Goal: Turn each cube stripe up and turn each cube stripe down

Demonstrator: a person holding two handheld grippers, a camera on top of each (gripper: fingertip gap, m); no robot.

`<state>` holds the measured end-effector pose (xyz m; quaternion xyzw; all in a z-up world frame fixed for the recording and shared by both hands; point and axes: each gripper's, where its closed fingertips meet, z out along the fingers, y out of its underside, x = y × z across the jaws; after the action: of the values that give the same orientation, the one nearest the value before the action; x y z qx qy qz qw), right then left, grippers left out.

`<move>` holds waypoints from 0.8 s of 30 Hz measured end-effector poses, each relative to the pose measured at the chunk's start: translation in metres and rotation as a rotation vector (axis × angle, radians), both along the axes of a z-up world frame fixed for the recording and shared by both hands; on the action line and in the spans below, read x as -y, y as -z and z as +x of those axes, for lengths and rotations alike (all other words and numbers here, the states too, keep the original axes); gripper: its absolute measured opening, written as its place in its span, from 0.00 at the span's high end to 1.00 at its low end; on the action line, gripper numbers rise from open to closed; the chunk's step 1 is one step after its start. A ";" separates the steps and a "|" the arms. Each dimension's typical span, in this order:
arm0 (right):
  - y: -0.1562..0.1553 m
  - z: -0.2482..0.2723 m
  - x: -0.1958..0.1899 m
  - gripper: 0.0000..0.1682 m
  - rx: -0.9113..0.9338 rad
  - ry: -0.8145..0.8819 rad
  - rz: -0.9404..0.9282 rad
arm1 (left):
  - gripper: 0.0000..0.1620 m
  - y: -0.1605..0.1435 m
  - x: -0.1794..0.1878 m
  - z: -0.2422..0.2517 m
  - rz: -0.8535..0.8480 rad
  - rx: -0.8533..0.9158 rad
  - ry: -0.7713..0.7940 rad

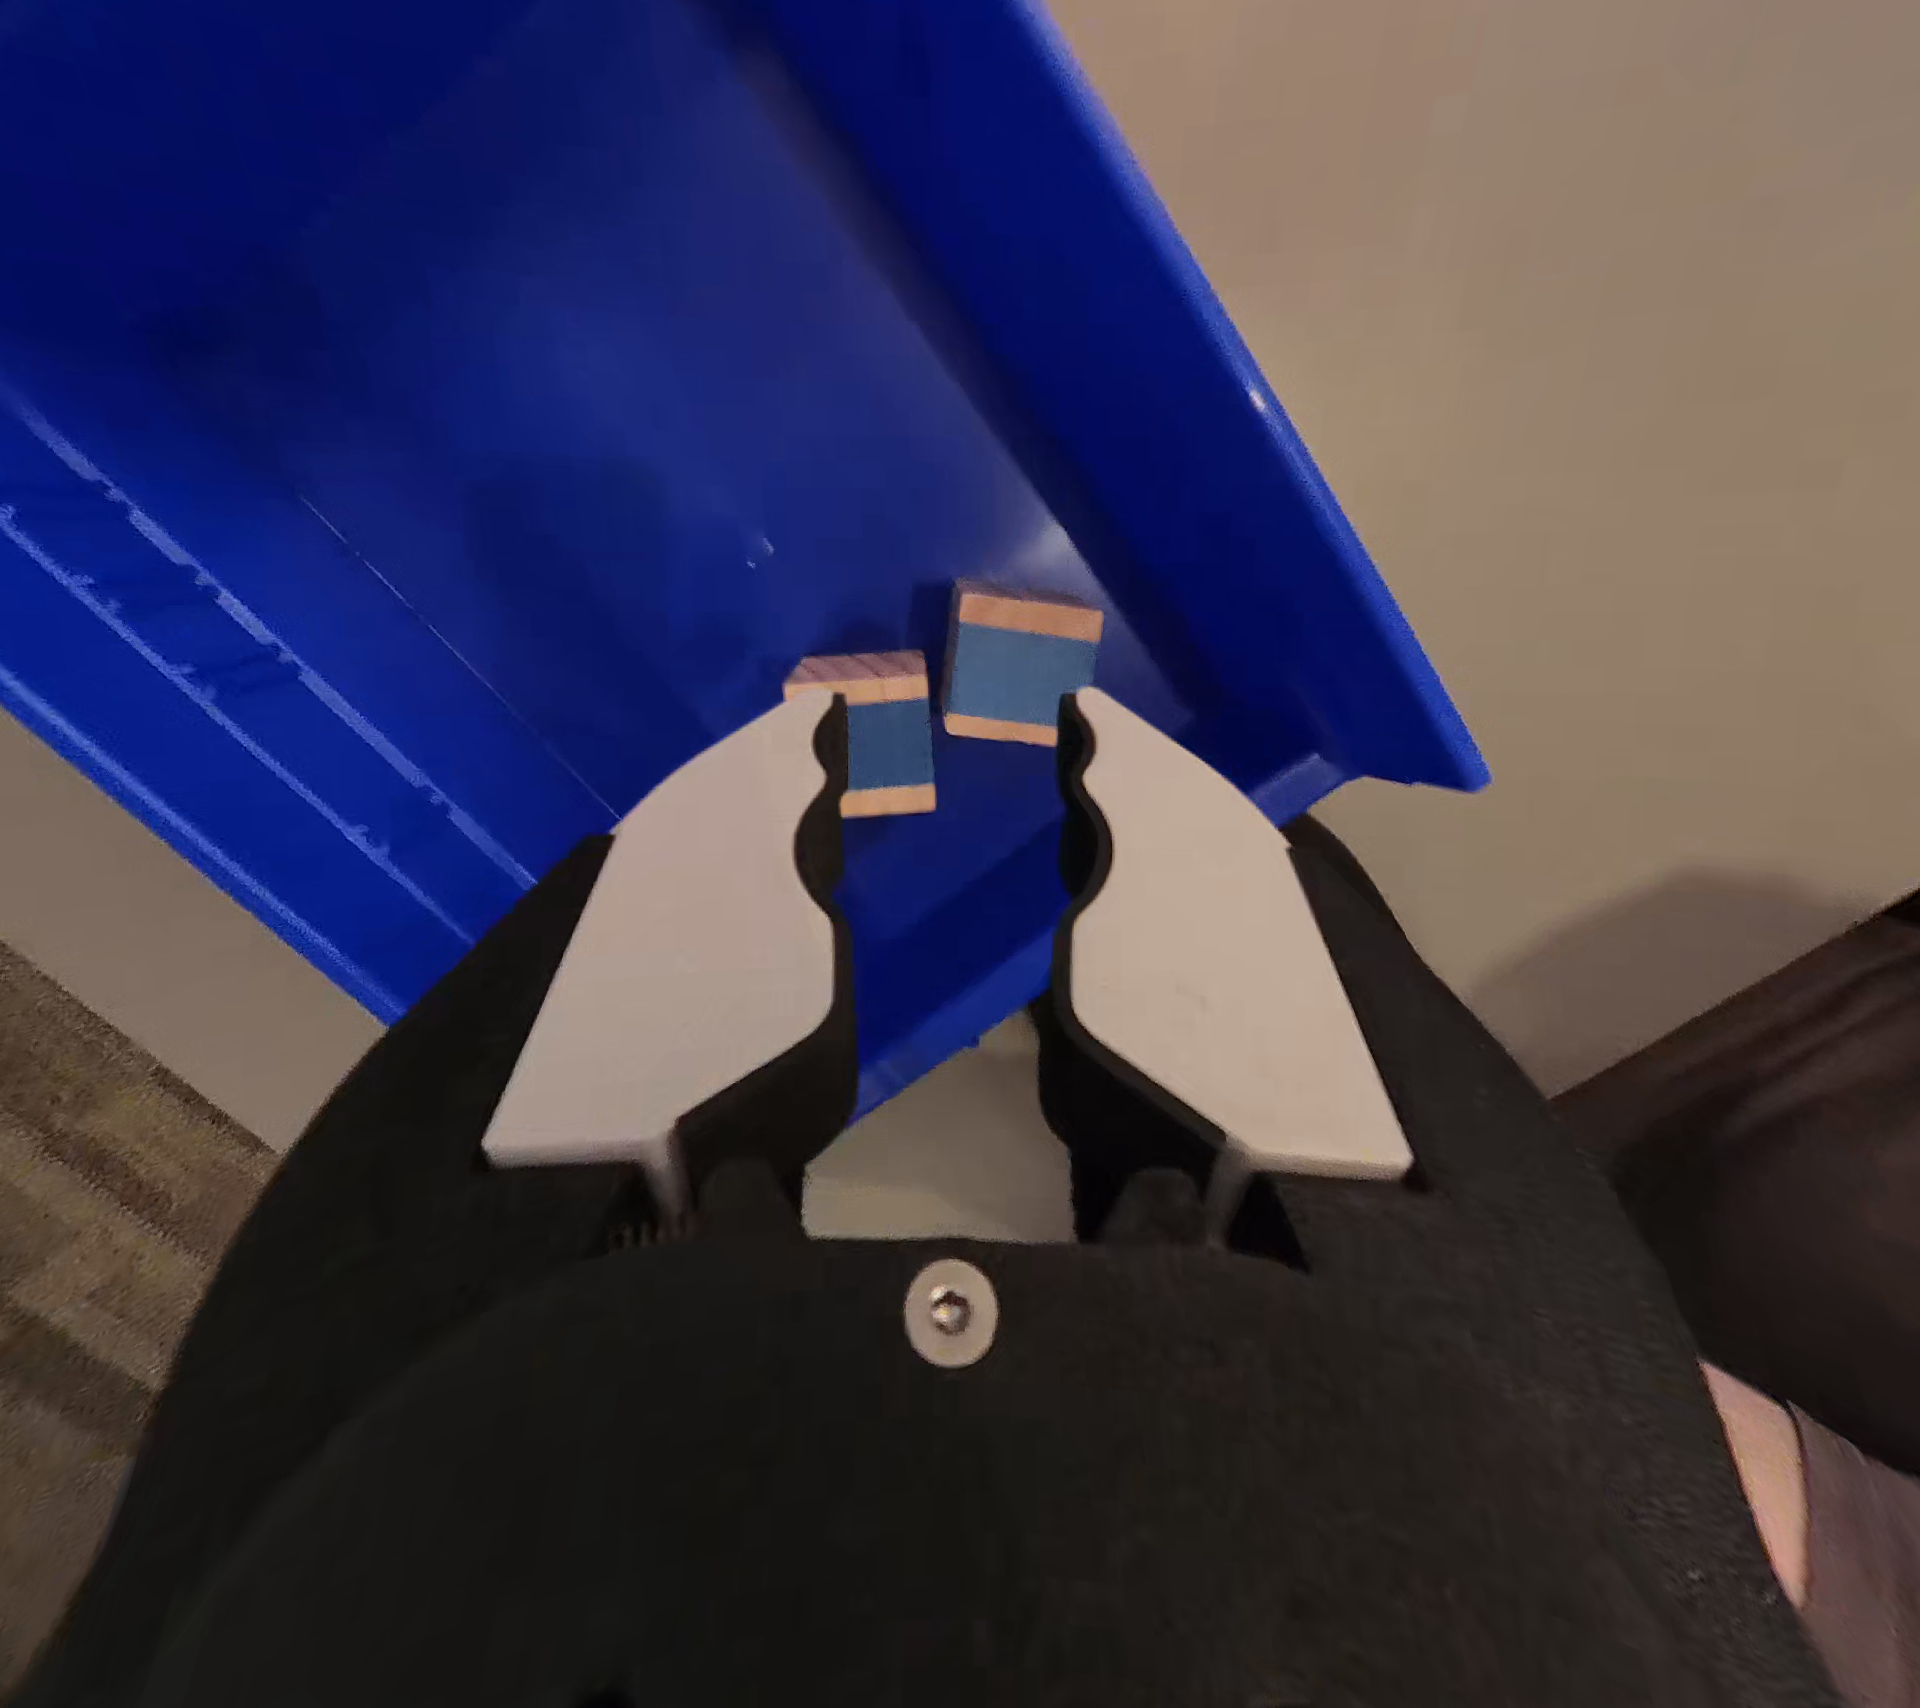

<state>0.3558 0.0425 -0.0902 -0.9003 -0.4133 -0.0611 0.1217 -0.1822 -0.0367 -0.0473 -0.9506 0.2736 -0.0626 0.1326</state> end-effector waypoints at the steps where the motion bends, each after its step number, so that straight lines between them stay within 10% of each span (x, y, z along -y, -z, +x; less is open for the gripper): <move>1: -0.003 -0.001 0.001 0.64 -0.006 -0.005 0.011 | 0.76 -0.001 -0.005 0.000 0.016 0.016 -0.007; 24: -0.031 -0.010 0.003 0.64 -0.076 -0.077 0.115 | 0.56 0.067 0.011 -0.050 -0.008 -0.346 0.099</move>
<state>0.3453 0.0394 -0.0589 -0.8770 -0.4385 -0.0455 0.1910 -0.2318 -0.0479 -0.1142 -0.9330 0.3386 0.0945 0.0765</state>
